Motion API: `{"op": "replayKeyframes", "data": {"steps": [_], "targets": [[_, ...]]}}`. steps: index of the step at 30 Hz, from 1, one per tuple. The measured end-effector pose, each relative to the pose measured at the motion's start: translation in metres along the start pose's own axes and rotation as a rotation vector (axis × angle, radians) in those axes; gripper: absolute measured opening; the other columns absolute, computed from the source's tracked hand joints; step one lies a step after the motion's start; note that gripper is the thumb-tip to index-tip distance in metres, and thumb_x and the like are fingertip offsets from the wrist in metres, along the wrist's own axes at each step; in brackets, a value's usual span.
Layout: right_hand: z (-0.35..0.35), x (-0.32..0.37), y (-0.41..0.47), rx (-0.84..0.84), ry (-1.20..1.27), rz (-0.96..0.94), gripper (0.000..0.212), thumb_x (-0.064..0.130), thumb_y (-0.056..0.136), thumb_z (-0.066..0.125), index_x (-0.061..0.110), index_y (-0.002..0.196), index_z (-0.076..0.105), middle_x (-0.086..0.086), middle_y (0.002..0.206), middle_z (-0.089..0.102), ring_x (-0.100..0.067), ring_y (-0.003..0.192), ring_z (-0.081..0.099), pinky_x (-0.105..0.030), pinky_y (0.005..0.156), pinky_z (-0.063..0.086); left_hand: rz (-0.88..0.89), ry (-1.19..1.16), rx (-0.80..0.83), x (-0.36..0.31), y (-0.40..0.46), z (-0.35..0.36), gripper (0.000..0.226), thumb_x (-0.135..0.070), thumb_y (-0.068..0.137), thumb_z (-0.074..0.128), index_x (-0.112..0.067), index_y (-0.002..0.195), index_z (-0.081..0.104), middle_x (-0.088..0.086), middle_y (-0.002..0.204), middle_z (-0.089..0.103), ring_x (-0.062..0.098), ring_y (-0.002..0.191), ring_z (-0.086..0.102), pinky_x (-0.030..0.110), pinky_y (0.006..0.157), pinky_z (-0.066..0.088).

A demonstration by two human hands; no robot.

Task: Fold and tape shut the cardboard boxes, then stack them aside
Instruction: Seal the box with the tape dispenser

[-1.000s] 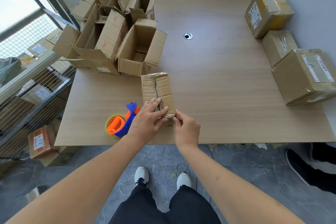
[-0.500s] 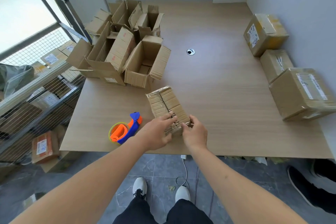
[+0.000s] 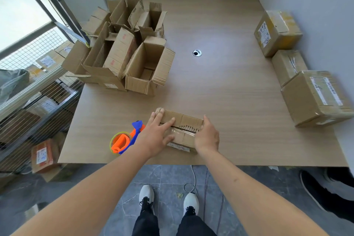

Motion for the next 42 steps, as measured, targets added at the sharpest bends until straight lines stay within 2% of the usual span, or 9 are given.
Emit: {"op": "replayKeyframes", "data": {"steps": [7, 11, 15, 18, 22, 28, 36, 38, 42], "targets": [[0.016, 0.021, 0.019, 0.089, -0.126, -0.19, 0.078, -0.013, 0.092, 0.033, 0.022, 0.162, 0.026, -0.006, 0.169, 0.023, -0.029, 0.148, 0.036, -0.036, 0.114, 0.034, -0.06, -0.118, -0.146, 0.016, -0.011, -0.001, 0.065, -0.042, 0.092, 0.073, -0.03, 0.151, 0.049, 0.005, 0.17, 0.015, 0.032, 0.156, 0.014, 0.044, 0.123, 0.029], [0.025, 0.033, 0.019, 0.152, -0.183, -0.308, 0.081, -0.01, 0.093, 0.043, 0.022, 0.163, 0.017, -0.015, 0.171, -0.002, -0.031, 0.157, 0.009, -0.038, 0.122, 0.022, -0.089, -0.063, -0.15, 0.021, -0.009, -0.002, 0.068, -0.05, 0.091, 0.071, -0.025, 0.151, 0.05, 0.006, 0.169, 0.017, 0.031, 0.155, 0.019, 0.047, 0.121, 0.033], [0.029, 0.044, -0.008, -0.034, -0.357, -0.459, 0.061, 0.019, 0.103, 0.051, 0.021, 0.16, 0.028, -0.019, 0.17, 0.005, -0.034, 0.157, 0.008, -0.045, 0.126, 0.012, -0.082, -0.071, -0.183, 0.015, -0.009, -0.006, 0.071, -0.049, 0.086, 0.077, -0.022, 0.147, 0.054, 0.01, 0.167, 0.023, 0.032, 0.148, 0.034, 0.043, 0.118, 0.037], [0.046, 0.037, -0.013, 0.06, -0.51, -0.419, 0.075, 0.06, 0.104, 0.028, 0.023, 0.164, 0.004, -0.022, 0.169, -0.01, -0.036, 0.157, -0.011, -0.049, 0.124, -0.008, -0.09, -0.132, -0.19, 0.013, -0.012, -0.009, 0.073, -0.042, 0.087, 0.078, -0.026, 0.151, 0.049, 0.006, 0.168, 0.019, 0.024, 0.146, 0.037, 0.034, 0.109, 0.04], [0.055, 0.028, -0.005, 0.09, -0.666, -0.446, 0.085, 0.071, 0.098, 0.012, 0.022, 0.161, -0.018, -0.022, 0.162, -0.032, -0.036, 0.151, -0.03, -0.054, 0.123, -0.017, -0.118, -0.203, -0.166, 0.026, -0.013, -0.007, 0.078, -0.029, 0.091, 0.075, -0.02, 0.158, 0.035, 0.012, 0.166, 0.026, 0.024, 0.152, 0.029, 0.027, 0.118, 0.025], [0.058, 0.03, 0.0, 0.038, -0.687, -0.495, 0.082, 0.067, 0.096, 0.004, 0.022, 0.162, -0.013, -0.023, 0.164, -0.028, -0.036, 0.153, -0.026, -0.055, 0.124, -0.013, -0.033, -0.204, -0.17, 0.037, -0.011, -0.003, 0.069, -0.031, 0.098, 0.067, -0.011, 0.157, 0.036, 0.005, 0.164, 0.033, 0.017, 0.151, 0.03, 0.025, 0.12, 0.024], [0.057, 0.039, 0.013, 0.095, -0.756, -0.608, 0.082, 0.07, 0.1, 0.017, 0.025, 0.163, -0.01, -0.019, 0.165, -0.027, -0.034, 0.152, -0.029, -0.057, 0.123, -0.014, 0.132, -0.189, -0.171, 0.049, -0.016, -0.004, 0.062, -0.033, 0.1, 0.064, -0.021, 0.156, 0.04, -0.002, 0.151, 0.045, 0.015, 0.137, 0.045, 0.033, 0.11, 0.044], [0.056, 0.048, 0.004, 0.026, -0.752, -0.624, 0.082, 0.067, 0.099, 0.03, 0.024, 0.164, 0.003, -0.02, 0.168, -0.014, -0.038, 0.155, -0.015, -0.058, 0.123, -0.009, 0.129, -0.183, -0.179, 0.052, -0.018, -0.006, 0.057, -0.034, 0.098, 0.066, -0.025, 0.152, 0.048, 0.0, 0.142, 0.047, 0.015, 0.127, 0.05, 0.032, 0.105, 0.047], [0.057, 0.059, -0.015, -0.099, -0.735, -0.597, 0.076, 0.054, 0.09, 0.066, 0.02, 0.153, 0.041, -0.021, 0.146, 0.036, -0.039, 0.127, 0.039, -0.051, 0.104, 0.037, 0.155, -0.154, -0.154, 0.052, -0.02, -0.008, 0.057, -0.034, 0.095, 0.07, -0.023, 0.148, 0.053, 0.001, 0.13, 0.05, 0.015, 0.114, 0.055, 0.027, 0.1, 0.047]]}}
Point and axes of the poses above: each hand's wrist, its own y-axis towards the middle knuckle, its own z-axis out of the palm, x = y × z, the point moved 6 cm from there along y, towards the middle knuckle
